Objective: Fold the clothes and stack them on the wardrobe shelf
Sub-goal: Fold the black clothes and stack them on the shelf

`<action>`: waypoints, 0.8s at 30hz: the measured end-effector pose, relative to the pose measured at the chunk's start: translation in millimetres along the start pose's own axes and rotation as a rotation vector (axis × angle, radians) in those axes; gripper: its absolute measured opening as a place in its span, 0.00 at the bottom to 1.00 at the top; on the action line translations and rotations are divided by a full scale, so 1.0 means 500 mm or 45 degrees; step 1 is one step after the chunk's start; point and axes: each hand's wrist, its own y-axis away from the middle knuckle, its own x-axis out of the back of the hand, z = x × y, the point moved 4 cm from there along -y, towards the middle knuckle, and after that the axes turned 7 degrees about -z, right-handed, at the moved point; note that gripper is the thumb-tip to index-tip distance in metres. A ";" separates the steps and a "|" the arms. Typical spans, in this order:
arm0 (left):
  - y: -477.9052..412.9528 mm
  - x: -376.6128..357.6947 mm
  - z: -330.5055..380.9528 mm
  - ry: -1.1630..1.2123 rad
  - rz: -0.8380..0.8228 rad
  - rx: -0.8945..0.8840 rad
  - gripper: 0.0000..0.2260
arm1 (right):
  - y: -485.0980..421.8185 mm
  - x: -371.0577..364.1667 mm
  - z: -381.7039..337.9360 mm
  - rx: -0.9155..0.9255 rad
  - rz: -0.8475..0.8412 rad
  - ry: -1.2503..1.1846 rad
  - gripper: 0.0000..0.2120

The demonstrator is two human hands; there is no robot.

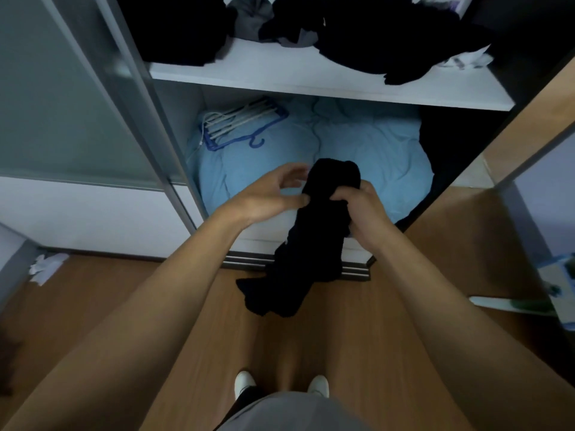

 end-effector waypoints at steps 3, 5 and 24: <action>0.005 -0.039 -0.055 0.107 -0.214 0.154 0.25 | 0.013 -0.009 -0.021 0.025 -0.033 -0.008 0.14; 0.009 -0.052 -0.081 0.177 -0.218 0.195 0.19 | 0.027 -0.006 -0.031 0.099 -0.052 0.017 0.09; 0.016 -0.070 -0.009 0.045 0.069 -0.035 0.06 | 0.085 0.016 0.014 0.194 -0.072 0.776 0.06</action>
